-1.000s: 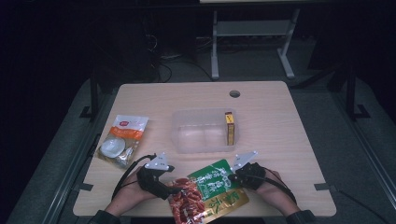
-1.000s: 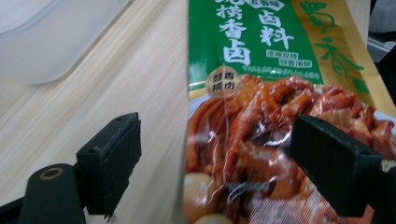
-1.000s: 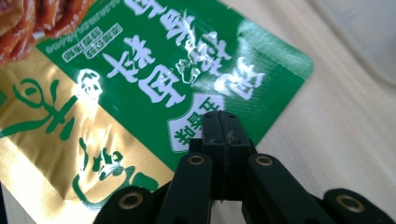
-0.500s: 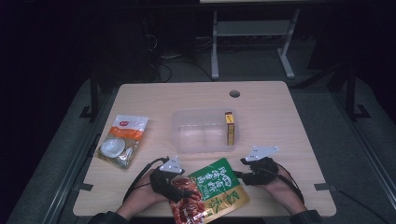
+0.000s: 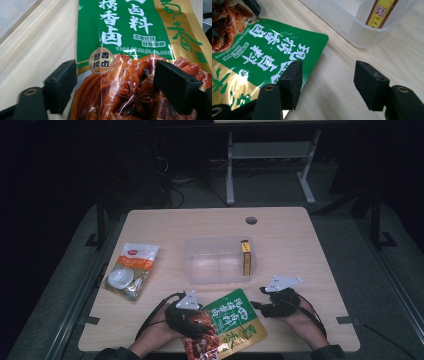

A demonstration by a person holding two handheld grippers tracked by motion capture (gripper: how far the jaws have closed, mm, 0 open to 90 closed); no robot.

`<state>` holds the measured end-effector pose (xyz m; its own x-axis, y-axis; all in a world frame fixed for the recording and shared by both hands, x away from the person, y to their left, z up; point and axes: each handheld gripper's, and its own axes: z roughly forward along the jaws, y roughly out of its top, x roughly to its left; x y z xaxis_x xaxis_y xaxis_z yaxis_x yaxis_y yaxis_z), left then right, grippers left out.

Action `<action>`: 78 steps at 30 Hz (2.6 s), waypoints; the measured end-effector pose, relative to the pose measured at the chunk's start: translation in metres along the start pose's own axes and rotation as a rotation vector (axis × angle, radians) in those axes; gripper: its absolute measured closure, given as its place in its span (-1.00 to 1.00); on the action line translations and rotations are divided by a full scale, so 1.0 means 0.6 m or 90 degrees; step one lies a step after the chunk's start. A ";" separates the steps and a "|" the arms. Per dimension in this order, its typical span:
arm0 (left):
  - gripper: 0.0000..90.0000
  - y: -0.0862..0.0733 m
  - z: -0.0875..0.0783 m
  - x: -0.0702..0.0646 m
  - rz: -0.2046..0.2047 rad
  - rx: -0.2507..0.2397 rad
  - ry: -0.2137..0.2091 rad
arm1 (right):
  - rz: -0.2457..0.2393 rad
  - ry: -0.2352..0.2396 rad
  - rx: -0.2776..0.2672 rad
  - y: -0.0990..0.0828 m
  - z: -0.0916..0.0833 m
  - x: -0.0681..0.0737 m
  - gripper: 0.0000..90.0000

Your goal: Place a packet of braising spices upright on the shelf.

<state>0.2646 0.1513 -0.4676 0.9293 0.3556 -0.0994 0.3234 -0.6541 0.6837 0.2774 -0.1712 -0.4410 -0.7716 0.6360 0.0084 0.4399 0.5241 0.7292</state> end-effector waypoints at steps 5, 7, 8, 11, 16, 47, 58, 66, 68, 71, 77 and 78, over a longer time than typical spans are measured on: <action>-0.07 0.004 0.001 -0.006 0.027 0.003 0.000 | 0.002 -0.002 -0.006 0.000 -0.002 -0.002 -0.12; 0.08 0.007 0.002 -0.009 0.031 0.002 0.001 | 0.008 -0.001 -0.013 0.000 -0.004 -0.003 -0.13; 0.17 0.007 0.003 -0.011 0.028 0.001 -0.001 | 0.012 -0.001 -0.015 0.000 -0.005 -0.004 -0.13; 0.44 0.009 0.004 -0.011 0.022 -0.002 -0.003 | 0.013 -0.001 -0.022 0.000 -0.007 -0.007 -0.14; 0.80 0.011 0.004 -0.010 0.022 0.004 -0.003 | 0.025 -0.001 -0.029 0.000 -0.009 -0.008 -0.17; 1.00 0.012 -0.115 0.042 -0.052 -0.134 0.030 | 0.042 0.023 -0.077 -0.002 -0.025 -0.013 -0.24; 1.00 0.004 -0.176 0.068 -0.088 -0.208 0.094 | 0.042 0.097 -0.111 0.008 -0.025 0.002 -0.30; 1.00 0.001 -0.184 0.072 -0.096 -0.223 0.099 | 0.017 0.165 -0.133 0.050 0.010 0.038 -0.33; 1.00 0.001 -0.183 0.071 -0.094 -0.224 0.098 | 0.016 0.179 -0.135 0.064 0.022 0.048 -0.31; 1.00 0.002 -0.183 0.069 -0.095 -0.231 0.096 | 0.015 0.195 -0.144 0.079 0.041 0.056 -0.27; 1.00 0.003 -0.186 0.066 -0.094 -0.241 0.092 | 0.040 0.240 -0.175 0.104 0.072 0.066 0.11; 1.00 0.002 -0.186 0.066 -0.093 -0.241 0.093 | 0.042 0.242 -0.182 0.106 0.074 0.066 0.22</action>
<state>0.2820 0.2388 -0.3900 0.8346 0.5353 -0.1302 0.3365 -0.3082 0.8898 0.2952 -0.0875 -0.4249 -0.8831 0.3829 0.2712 0.3903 0.2785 0.8775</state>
